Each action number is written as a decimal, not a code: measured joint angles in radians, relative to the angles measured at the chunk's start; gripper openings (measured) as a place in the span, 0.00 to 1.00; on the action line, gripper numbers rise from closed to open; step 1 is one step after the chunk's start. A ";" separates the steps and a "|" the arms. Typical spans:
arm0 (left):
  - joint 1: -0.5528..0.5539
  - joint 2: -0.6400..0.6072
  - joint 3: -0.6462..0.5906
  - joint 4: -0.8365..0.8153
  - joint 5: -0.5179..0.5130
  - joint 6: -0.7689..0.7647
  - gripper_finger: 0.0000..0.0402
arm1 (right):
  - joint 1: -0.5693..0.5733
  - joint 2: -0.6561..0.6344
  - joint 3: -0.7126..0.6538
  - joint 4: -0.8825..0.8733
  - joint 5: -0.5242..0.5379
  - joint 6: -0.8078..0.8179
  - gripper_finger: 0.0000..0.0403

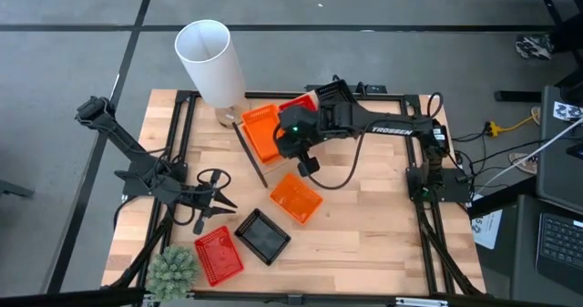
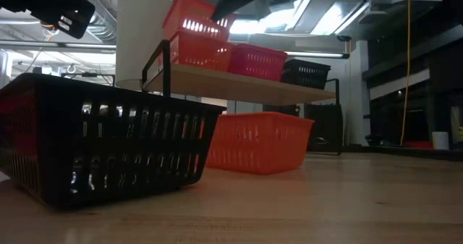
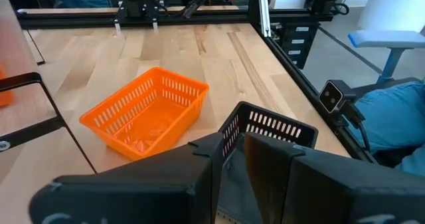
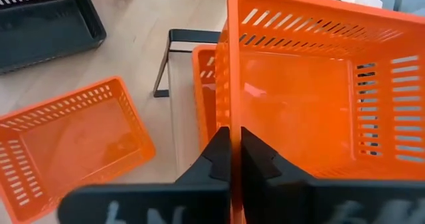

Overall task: Stack baskets on shelf by color
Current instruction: Stack the top orange basket on top of the other orange basket on the shelf, then stack the orange basket on top of the other stacked orange baskets on the shelf

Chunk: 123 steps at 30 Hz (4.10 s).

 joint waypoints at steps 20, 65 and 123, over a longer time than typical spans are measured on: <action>0.000 0.000 0.000 0.000 0.000 -0.003 0.14 | 0.007 -0.002 0.000 -0.004 0.090 -0.010 0.28; 0.000 0.000 0.000 -0.004 0.000 0.000 0.14 | 0.330 -0.007 -0.605 0.226 0.039 0.244 0.28; 0.000 0.000 0.000 -0.004 0.000 0.000 0.14 | 0.115 -0.007 0.055 -0.045 0.262 -0.066 0.01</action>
